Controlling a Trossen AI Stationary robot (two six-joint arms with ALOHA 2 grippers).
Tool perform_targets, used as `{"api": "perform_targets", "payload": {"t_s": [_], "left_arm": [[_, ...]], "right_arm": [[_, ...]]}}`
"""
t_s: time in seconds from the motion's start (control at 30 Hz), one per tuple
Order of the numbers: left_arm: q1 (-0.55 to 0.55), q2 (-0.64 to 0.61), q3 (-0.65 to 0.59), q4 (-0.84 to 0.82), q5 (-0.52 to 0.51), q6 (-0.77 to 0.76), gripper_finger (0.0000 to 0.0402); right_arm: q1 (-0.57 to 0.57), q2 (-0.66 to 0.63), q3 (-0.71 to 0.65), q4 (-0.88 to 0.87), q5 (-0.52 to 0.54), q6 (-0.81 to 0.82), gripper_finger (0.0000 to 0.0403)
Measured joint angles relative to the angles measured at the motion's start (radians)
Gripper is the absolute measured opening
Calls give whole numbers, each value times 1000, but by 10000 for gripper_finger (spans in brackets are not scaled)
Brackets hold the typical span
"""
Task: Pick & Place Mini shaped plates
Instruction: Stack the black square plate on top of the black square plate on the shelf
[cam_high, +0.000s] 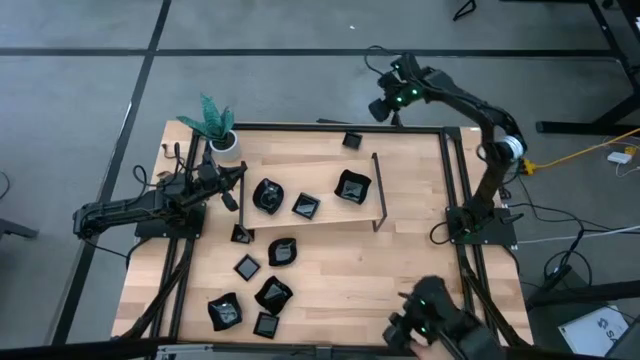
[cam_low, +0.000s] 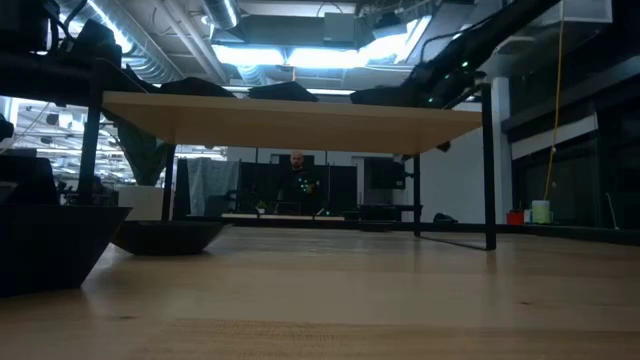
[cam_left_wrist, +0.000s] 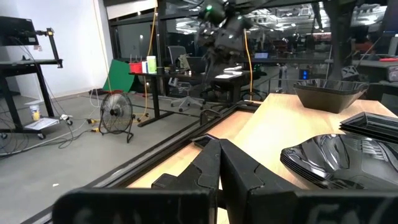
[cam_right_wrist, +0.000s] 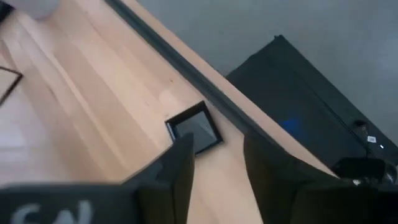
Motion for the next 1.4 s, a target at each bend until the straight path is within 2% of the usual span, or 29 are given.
{"api": "perform_targets", "payload": {"t_s": [0.33, 0.4, 0.53, 0.7, 0.83, 1.1, 1.4], "left_arm": [[0, 0, 0, 0, 0, 0, 4], [0, 0, 0, 0, 0, 0, 4], [0, 0, 0, 0, 0, 0, 4], [0, 0, 0, 0, 0, 0, 4], [0, 0, 0, 0, 0, 0, 4], [0, 0, 0, 0, 0, 0, 4], [0, 0, 0, 0, 0, 0, 4]], "right_arm": [[0, 238, 154, -169, 0, -151, 145], [-6, 249, 161, -182, 0, -110, 145], [-35, 245, 165, -211, -27, 91, 145], [-46, 244, 161, -331, -54, 180, 145], [-33, 243, 119, -322, -61, 233, 145], [-27, 243, 25, -171, -132, 373, 145], [-4, 243, -2, -80, -33, 484, 145]]}}
